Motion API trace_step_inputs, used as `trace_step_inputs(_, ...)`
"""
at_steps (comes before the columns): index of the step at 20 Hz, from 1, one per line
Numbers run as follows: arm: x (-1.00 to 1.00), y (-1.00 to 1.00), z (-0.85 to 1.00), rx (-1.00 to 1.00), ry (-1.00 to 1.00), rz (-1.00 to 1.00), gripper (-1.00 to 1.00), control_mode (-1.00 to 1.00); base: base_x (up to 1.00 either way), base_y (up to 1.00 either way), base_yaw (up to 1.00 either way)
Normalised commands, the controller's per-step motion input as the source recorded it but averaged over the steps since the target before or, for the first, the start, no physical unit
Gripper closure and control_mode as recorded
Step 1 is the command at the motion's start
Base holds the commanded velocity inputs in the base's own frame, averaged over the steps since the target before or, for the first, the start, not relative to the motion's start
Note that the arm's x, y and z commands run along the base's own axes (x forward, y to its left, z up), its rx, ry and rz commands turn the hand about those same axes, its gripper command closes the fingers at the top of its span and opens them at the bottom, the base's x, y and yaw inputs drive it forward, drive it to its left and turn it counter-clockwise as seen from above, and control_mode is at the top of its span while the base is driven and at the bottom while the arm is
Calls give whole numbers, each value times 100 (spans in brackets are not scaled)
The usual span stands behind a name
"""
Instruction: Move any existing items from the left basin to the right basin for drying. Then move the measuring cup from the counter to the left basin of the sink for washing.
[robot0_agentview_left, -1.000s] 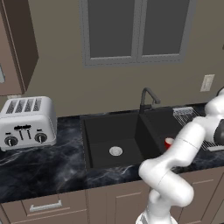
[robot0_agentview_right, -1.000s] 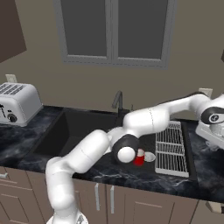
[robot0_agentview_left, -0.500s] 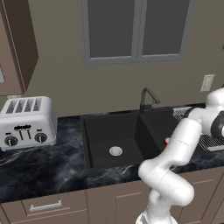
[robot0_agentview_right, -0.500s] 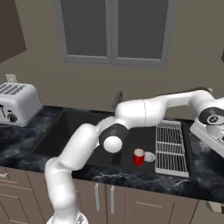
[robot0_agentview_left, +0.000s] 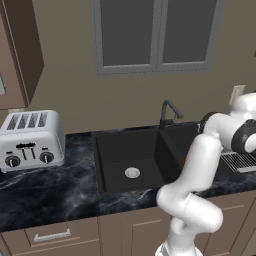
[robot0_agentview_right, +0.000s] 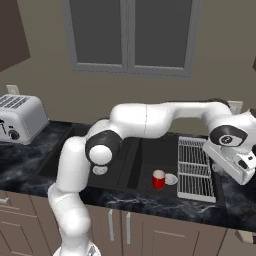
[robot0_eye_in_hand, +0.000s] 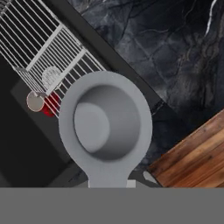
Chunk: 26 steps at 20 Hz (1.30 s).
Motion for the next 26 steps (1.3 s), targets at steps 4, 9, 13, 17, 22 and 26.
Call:
trace_step_inputs(4,-12,80,20,-8,-1,0,100,-100,0,0,0)
trace_step_inputs(9,-6,87,19,-9,0,0,100,-100,0,0,0)
trace_step_inputs(13,0,93,16,-8,0,0,100,-100,0,0,0)
trace_step_inputs(17,0,92,14,-7,1,0,100,-100,0,0,0)
trace_step_inputs(22,0,91,13,-5,3,0,100,-100,0,0,0)
trace_step_inputs(26,0,91,10,-4,5,0,100,-100,0,0,0)
